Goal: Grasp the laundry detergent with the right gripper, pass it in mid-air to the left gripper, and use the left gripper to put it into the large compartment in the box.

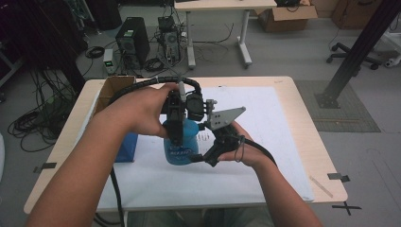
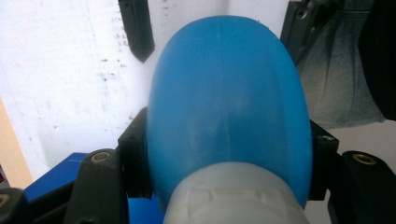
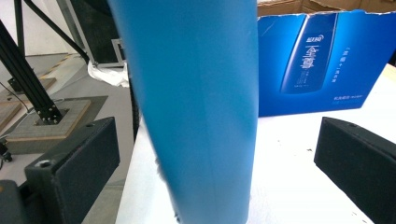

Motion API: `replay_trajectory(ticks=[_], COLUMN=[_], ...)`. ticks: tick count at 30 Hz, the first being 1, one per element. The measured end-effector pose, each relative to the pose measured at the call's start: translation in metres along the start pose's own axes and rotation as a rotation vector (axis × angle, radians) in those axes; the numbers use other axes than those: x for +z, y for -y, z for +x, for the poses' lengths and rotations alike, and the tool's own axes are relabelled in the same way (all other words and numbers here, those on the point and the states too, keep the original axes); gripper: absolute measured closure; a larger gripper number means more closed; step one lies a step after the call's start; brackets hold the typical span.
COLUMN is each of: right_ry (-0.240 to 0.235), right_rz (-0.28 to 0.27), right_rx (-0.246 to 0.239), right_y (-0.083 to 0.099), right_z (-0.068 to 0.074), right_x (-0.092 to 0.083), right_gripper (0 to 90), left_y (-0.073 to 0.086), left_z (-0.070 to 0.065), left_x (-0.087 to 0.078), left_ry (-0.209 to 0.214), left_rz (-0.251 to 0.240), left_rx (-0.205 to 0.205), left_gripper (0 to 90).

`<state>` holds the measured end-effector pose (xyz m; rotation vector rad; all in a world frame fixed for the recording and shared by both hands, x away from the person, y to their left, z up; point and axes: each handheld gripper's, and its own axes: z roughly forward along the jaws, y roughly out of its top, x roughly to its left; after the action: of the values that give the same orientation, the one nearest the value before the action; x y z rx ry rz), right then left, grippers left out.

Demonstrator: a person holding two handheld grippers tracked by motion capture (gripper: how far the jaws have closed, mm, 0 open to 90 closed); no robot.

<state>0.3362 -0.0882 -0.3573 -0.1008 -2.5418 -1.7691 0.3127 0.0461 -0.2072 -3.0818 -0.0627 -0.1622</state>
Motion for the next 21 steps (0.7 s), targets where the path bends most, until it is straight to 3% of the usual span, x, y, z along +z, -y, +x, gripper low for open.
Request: replay_trajectory(ticks=[3,7,14,21], right_ry=[0.004,0.043,0.131,0.205], right_rz=[0.001,0.009,0.086,0.248], right_rx=[-0.007,-0.032,-0.069,-0.127], right_y=[-0.002,-0.006,-0.009,-0.013], right_z=[0.002,0.002,-0.004,-0.009], right_x=[-0.010,-0.033,-0.075,-0.102], right_gripper=[0.2,0.2,0.3,0.8], left_y=[0.002,0.007,0.022,0.042], left_z=[0.003,0.012,0.035,0.056], left_x=[-0.002,-0.007,-0.027,-0.050], left_ry=[0.005,0.034,0.049,0.037], left_rz=[0.000,0.010,0.021,0.009], left_rx=[-0.023,-0.093,-0.313,-0.534], left_gripper=[37.7,37.7,37.7,37.6])
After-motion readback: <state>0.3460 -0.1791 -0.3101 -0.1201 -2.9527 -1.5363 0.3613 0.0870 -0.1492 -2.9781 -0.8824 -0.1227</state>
